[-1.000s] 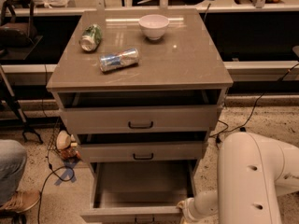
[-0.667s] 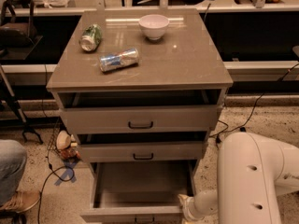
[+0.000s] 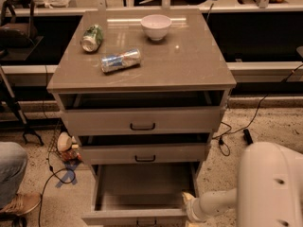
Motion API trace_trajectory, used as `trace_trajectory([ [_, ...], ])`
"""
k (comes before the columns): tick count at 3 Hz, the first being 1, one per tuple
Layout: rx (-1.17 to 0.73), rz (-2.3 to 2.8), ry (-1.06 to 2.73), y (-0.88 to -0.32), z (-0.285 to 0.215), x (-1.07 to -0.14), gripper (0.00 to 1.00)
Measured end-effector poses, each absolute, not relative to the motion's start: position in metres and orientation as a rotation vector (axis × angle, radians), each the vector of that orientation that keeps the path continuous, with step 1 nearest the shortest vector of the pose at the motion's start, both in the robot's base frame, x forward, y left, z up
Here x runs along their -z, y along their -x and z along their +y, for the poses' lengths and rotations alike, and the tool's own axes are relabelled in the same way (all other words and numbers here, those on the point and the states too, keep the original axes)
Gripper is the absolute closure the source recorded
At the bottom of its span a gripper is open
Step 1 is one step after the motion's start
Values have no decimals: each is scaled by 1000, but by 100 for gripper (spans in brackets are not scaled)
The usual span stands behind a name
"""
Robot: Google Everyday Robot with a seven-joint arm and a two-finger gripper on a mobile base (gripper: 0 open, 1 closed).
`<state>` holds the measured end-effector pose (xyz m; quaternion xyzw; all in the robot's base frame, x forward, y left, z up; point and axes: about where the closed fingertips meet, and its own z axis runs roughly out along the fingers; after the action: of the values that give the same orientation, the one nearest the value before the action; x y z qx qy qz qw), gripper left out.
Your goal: Open bottom drawer
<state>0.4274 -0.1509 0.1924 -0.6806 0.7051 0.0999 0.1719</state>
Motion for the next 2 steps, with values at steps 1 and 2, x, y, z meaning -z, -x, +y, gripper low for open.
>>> trace_trajectory([
  [1,-296,1966,1871,-440,-166,-228,16],
  [2,-262,1945,1792,-454,-196,-273,18],
])
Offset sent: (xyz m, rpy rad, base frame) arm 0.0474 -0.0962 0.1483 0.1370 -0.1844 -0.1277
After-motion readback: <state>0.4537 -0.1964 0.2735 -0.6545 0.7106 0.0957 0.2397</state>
